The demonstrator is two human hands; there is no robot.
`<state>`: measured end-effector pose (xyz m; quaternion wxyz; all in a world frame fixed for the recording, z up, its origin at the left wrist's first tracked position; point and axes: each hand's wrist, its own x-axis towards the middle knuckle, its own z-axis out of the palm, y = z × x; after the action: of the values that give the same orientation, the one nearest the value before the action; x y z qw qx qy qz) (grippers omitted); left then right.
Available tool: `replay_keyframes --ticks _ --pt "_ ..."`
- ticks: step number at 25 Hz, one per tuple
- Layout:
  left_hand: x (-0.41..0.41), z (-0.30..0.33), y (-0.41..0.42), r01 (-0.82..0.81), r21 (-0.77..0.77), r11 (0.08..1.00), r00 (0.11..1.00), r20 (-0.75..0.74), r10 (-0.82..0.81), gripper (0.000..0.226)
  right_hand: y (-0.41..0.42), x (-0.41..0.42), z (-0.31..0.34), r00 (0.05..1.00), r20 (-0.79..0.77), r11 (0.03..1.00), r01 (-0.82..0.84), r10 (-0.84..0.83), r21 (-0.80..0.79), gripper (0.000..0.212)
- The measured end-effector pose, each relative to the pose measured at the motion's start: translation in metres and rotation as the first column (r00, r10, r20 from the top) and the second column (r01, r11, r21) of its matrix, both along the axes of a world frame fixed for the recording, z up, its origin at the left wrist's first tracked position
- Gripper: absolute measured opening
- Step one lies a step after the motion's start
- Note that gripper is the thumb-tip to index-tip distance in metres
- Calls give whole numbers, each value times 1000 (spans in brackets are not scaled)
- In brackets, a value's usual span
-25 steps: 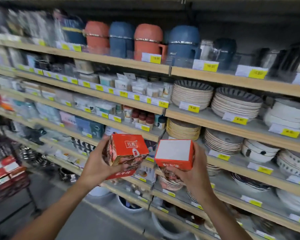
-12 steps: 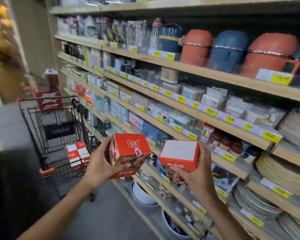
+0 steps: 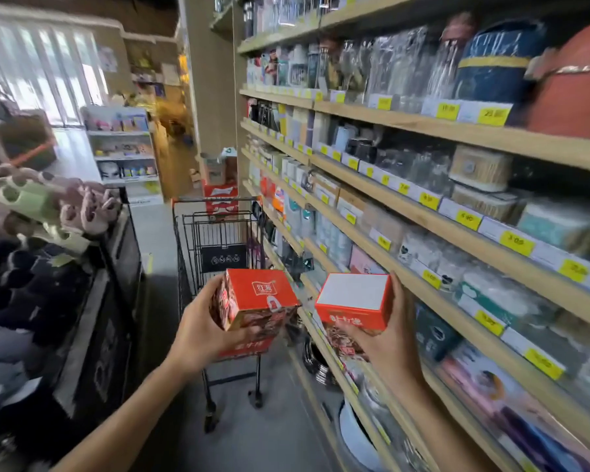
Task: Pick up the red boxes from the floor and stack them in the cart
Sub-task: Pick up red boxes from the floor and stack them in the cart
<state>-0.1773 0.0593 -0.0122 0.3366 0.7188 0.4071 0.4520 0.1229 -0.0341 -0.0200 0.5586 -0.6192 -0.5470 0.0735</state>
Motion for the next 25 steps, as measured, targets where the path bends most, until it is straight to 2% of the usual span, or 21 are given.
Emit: replay_keyframes --ticks 6,15,18,21,25 --pt "6 19 55 -207 34 978 978 13 206 94 118 26 7 981 -12 981 -196 196 -5 124" --pt "-43 -17 139 -414 -23 910 910 -19 413 104 275 -11 -25 925 -82 926 -376 372 -44 110" --pt "-66 -36 196 -430 -37 902 903 -23 430 106 329 -36 -35 922 -49 918 -387 384 -91 106" --pt "-85 -47 253 -379 -65 923 925 -17 379 106 376 -52 -45 930 17 918 -360 367 -166 111" --pt "-110 -50 330 -314 -63 947 949 -8 314 98 440 -76 -45 924 193 924 -274 329 -267 108"
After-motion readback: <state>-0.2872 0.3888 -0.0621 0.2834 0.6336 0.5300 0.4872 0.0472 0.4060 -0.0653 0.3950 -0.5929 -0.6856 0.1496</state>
